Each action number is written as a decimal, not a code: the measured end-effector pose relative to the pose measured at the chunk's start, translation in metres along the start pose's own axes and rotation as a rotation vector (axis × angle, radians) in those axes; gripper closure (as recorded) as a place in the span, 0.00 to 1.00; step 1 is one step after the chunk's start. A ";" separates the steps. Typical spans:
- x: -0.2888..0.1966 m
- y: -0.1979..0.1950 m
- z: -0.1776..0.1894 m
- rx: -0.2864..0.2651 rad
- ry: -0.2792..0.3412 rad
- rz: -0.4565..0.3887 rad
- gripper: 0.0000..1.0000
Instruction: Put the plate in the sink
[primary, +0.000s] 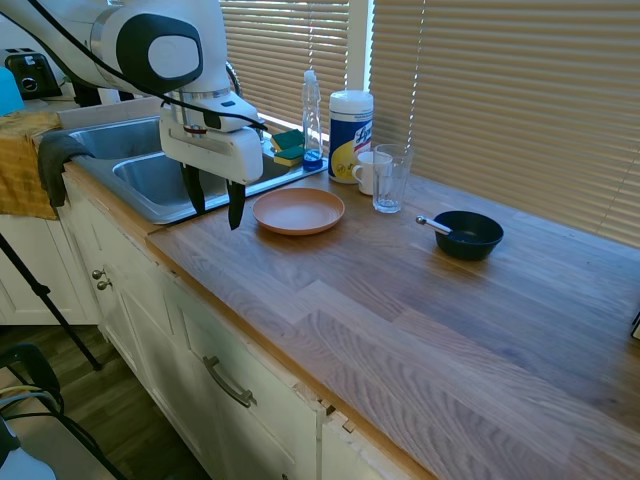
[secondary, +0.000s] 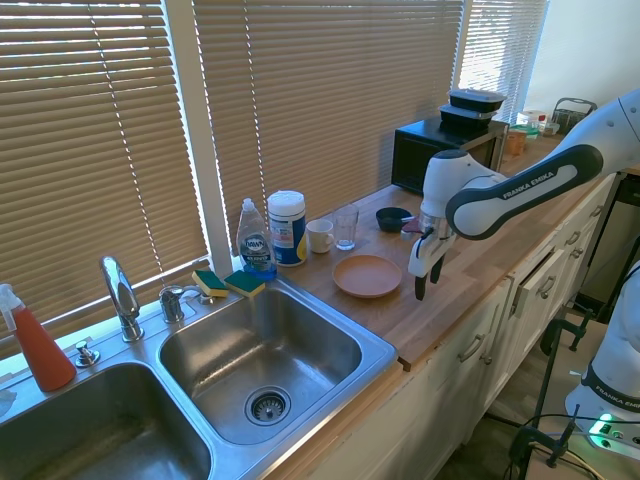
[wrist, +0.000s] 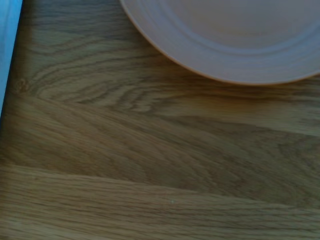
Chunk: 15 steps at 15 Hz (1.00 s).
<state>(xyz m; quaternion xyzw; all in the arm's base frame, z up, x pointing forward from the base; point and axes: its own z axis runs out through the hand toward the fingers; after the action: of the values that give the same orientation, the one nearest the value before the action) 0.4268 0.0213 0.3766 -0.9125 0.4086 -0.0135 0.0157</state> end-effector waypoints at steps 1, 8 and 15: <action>0.000 0.000 0.000 -0.003 0.002 -0.003 0.00; 0.048 -0.001 -0.028 0.040 0.054 0.043 0.00; 0.152 -0.018 -0.011 0.084 0.009 0.134 0.00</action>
<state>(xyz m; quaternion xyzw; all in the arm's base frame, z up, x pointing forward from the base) 0.5409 -0.0799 0.3901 -0.8815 0.4680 -0.0338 0.0532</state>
